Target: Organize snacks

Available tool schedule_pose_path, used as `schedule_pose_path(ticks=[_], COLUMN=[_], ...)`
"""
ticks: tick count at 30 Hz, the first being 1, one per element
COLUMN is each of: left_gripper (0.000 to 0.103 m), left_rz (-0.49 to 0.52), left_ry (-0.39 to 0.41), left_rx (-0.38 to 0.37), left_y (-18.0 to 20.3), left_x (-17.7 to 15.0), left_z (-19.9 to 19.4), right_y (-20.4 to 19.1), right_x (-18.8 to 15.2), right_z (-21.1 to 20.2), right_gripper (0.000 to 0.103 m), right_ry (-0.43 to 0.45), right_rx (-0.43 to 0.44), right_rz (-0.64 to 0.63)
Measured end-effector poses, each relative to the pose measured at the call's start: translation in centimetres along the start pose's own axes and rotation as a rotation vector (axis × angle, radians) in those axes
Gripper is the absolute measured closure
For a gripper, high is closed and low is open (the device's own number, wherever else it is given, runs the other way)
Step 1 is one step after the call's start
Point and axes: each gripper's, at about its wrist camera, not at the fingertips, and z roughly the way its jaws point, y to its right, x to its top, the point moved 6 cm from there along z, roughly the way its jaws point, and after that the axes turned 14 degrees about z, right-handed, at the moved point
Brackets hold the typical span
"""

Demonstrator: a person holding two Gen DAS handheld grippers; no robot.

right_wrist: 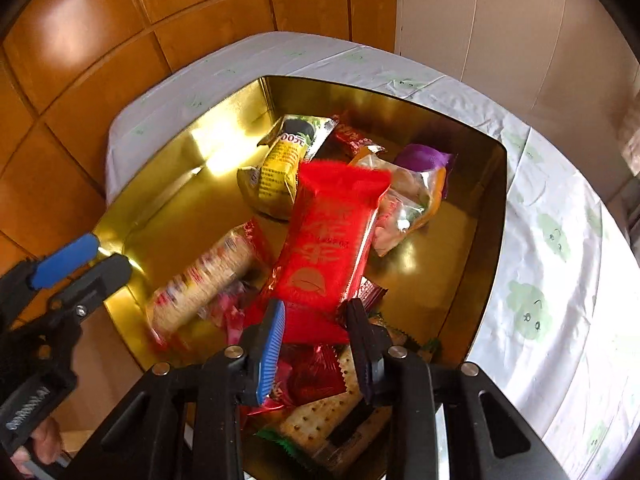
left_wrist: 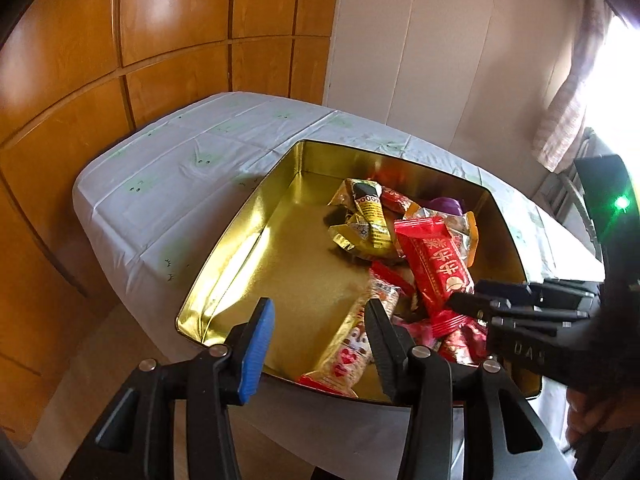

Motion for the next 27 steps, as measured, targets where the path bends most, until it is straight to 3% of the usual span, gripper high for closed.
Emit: schedule_pose_path(ticks=[12, 27], left_gripper=[0.051, 0.044], left_rz=[0.012, 0.056], left_ry=[0.006, 0.031], left_rx=[-0.001, -0.003], left_y=[0.5, 2.3], left_x=[0.2, 0.2], left_z=[-0.3, -1.7], right_y=[1.3, 3.1], right_x=[-0.1, -2.1], right_z=[-0.4, -6.0], right_gripper=[0.070, 0.067], right_ry=[0.013, 0.227], right_rx=[0.000, -0.056], right_rz=[0.062, 0.165])
